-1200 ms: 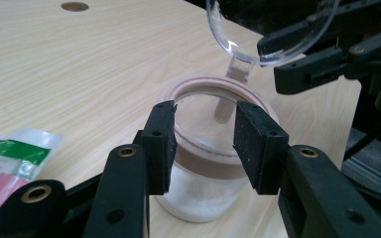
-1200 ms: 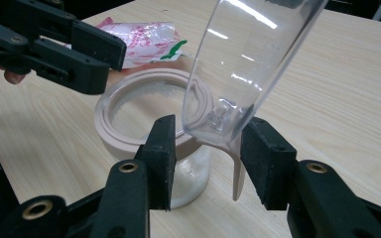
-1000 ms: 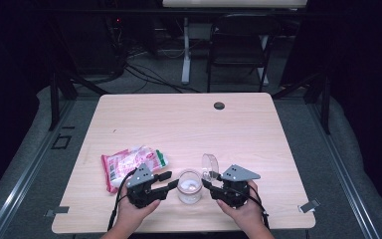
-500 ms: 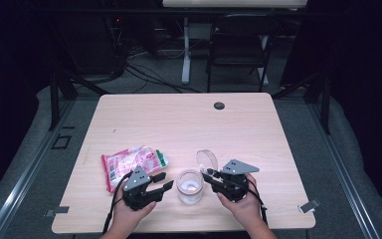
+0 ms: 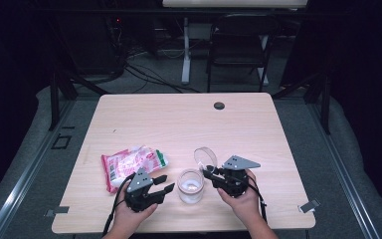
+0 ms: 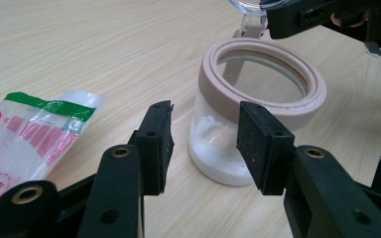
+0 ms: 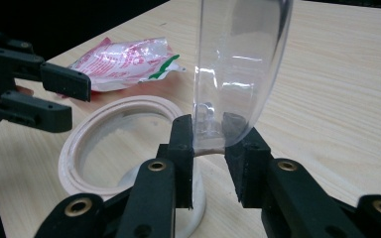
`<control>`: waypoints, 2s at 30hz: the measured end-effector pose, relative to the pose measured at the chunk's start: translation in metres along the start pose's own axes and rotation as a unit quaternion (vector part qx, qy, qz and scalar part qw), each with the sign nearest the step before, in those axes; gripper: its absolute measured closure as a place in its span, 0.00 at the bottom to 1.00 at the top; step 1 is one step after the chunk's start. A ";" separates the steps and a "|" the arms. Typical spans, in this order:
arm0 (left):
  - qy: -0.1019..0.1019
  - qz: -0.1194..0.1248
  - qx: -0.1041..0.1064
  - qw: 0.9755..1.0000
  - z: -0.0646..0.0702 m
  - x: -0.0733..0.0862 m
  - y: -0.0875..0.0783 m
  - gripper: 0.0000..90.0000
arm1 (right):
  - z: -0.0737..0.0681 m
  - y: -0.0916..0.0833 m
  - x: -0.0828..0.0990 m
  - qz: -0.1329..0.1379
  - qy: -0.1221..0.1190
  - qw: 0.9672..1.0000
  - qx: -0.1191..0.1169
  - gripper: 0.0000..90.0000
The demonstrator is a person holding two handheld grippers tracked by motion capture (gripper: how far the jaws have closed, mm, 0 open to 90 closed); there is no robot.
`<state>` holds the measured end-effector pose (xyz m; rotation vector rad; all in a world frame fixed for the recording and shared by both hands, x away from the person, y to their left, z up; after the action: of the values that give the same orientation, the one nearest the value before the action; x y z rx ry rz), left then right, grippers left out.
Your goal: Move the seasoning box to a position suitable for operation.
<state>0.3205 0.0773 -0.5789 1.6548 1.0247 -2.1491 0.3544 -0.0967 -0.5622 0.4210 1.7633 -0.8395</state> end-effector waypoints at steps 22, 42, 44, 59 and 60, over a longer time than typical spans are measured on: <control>0.035 -0.029 0.051 0.998 0.024 0.009 0.008 0.62 | 0.004 -0.011 0.004 0.001 0.016 1.000 0.002 0.78; 0.038 -0.034 0.028 0.998 0.028 0.009 0.038 0.62 | 0.024 0.007 0.009 -0.002 0.031 0.998 0.048 0.86; 0.034 -0.039 0.025 0.998 0.028 0.010 0.043 0.62 | 0.029 0.006 0.010 -0.003 0.034 0.998 0.055 0.85; 0.045 -0.003 0.008 0.999 0.001 -0.006 0.015 0.56 | 0.034 -0.008 0.015 -0.029 -0.037 0.996 0.073 0.70; 0.044 -0.004 0.004 0.999 -0.003 -0.007 0.013 0.56 | 0.031 -0.009 0.016 -0.034 -0.064 0.994 0.077 0.67</control>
<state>0.3325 0.0678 -0.5777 1.7658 1.0494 -2.1061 0.3642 -0.1273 -0.5789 0.4011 1.6081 -1.0332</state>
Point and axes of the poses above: each handheld gripper's, and its own axes: y roughly forward along the jaws, x roughly out of its underside, z roughly to its right, the point moved 9 cm from there along y, roughly forward along the jaws, and after that the axes turned 8 degrees about z, right-handed, at the moved point
